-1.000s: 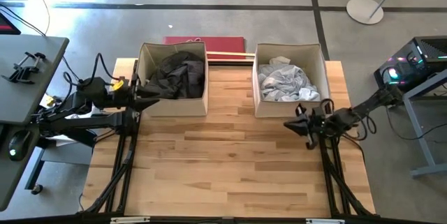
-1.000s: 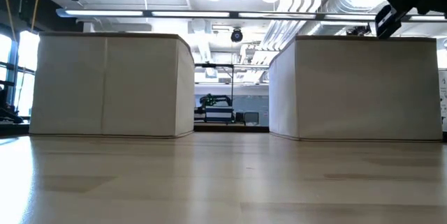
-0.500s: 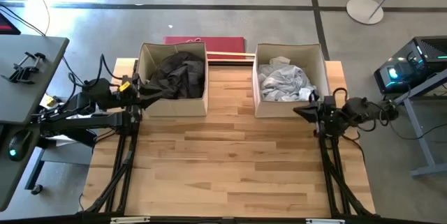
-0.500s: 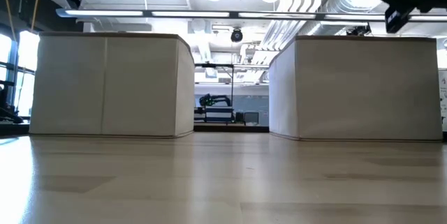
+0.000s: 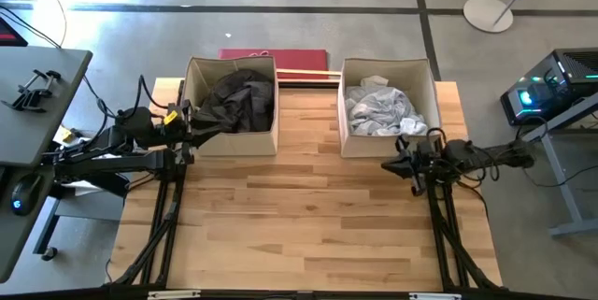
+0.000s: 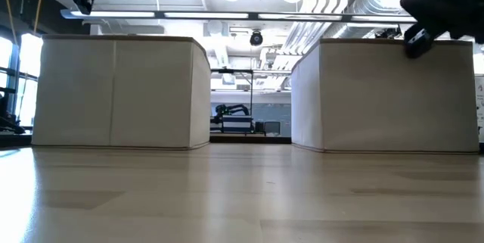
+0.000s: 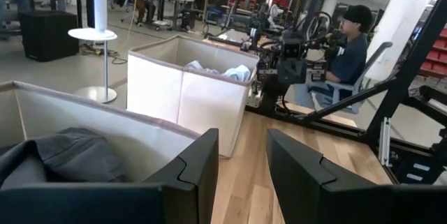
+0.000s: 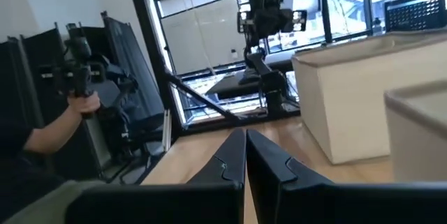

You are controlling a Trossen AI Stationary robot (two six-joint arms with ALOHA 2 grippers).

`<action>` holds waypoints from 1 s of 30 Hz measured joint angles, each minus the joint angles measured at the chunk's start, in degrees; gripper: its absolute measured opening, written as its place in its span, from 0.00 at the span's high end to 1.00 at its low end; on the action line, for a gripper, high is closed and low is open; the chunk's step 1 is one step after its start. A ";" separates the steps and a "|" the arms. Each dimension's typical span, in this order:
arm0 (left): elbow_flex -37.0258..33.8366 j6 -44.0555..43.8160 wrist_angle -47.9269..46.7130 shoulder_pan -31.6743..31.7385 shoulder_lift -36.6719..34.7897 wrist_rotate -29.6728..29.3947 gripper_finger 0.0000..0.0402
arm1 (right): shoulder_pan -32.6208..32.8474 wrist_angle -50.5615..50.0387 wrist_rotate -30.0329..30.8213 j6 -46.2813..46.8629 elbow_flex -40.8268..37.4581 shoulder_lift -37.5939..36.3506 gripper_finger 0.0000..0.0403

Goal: Sort clothes
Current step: Return to Home Position

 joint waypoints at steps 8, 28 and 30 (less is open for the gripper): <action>0.00 -0.03 -0.42 0.00 -0.80 0.38 0.72 | -0.40 -0.25 1.38 -2.43 -0.98 0.04 1.00; -24.37 1.18 33.37 -5.73 -12.06 6.53 0.80 | -0.38 -5.22 2.35 -2.61 -1.00 1.26 1.00; -25.94 1.38 34.88 -7.55 -12.97 6.62 0.83 | -0.38 -5.22 2.35 -2.61 -1.00 1.30 1.00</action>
